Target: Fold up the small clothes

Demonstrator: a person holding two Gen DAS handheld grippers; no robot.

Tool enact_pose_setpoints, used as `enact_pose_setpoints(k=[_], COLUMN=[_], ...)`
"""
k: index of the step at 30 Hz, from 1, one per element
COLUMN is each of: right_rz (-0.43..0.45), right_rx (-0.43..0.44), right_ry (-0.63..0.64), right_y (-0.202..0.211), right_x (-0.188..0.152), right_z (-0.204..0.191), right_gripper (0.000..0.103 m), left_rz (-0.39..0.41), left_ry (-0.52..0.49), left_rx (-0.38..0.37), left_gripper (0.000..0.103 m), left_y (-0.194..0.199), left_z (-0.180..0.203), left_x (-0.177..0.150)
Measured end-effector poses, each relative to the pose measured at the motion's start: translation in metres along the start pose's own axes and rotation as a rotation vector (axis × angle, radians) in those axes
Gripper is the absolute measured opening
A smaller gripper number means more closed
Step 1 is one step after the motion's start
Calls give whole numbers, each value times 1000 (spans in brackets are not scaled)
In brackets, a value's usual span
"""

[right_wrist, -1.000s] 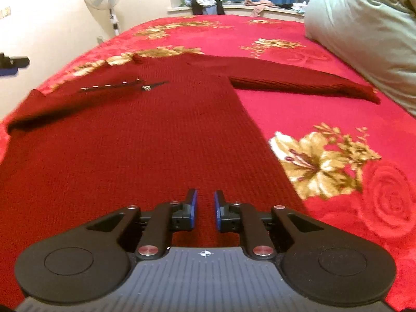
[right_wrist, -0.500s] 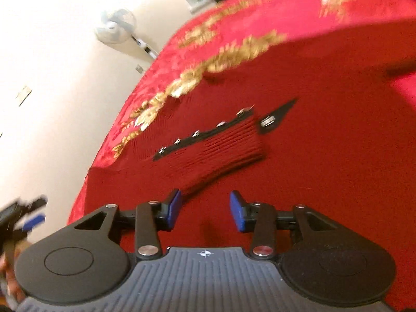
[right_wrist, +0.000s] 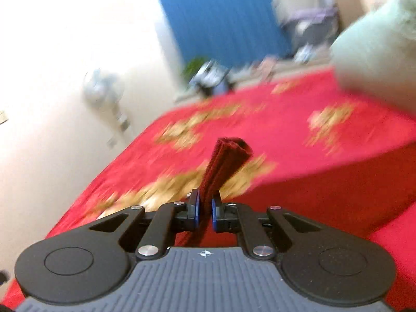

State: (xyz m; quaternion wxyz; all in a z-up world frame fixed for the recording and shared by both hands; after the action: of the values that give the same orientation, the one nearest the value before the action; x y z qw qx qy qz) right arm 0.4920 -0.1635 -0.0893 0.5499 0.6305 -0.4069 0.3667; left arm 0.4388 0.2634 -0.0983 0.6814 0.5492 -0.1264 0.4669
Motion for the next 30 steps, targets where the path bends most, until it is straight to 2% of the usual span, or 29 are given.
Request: enact_pose_setpoints(k=[2,5,6,8,11,12,15,18,22,26,30], right_rz=[-36,-215,-247,-265,-270,-276,-275,-245,-216,-232,-245], right_rx=[-77,-72,-73,-50,-20,-28,-65,-89,-146,-234,-274], right_ry=[-13,-67,-61,-60,-67,-61,-56,-21,-28,-151,-294], right_y=[-9,-40,-46,-49,-47,-44,-39,-24,-11,-6,-10], right_x=[-6,-41,-50,-59,-59,-59,-59,-53,-44,-46,-58], right_z=[28,60,66,75,84,88,105,130,189,269,332], right_gripper=[9,9,9,10,16,21,22,22,26,28,44], left_rz=[-22,-76,-95,-128,-185,-204,-283,-256,-204,-183,-173], left_ry=[-20,-57,-68,-77,-81,-89,-165,-192,-187,-183,-170], left_rx=[-14,-34,-40,-47,-31,-13,95,104,27,-10,-28], left_gripper=[70,70,70,70,70,70,73,72,72,72,72], left_y=[-7,-19,-24,-34,-53,-60,-82,-74,-55,-46,-41], left_z=[9,23,27,32,34,33,26,34,49,57,61], left_x=[-8,-24,-30,-41,-58,-64,-85,-83,-72,-65,-62])
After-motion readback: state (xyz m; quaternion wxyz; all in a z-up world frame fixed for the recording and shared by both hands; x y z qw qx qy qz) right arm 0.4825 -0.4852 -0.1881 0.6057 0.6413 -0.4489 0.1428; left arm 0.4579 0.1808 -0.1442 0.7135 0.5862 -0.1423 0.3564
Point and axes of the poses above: each gripper's, at about its wrist camera, not at the fingertips, and y roughly against the way its jaws point, z to its right, x to its top, the point moved 6 cm from there along -y, roughly the way its jaws point, and after that the axes turned 15 degrees about y, right-handed, at the moved point
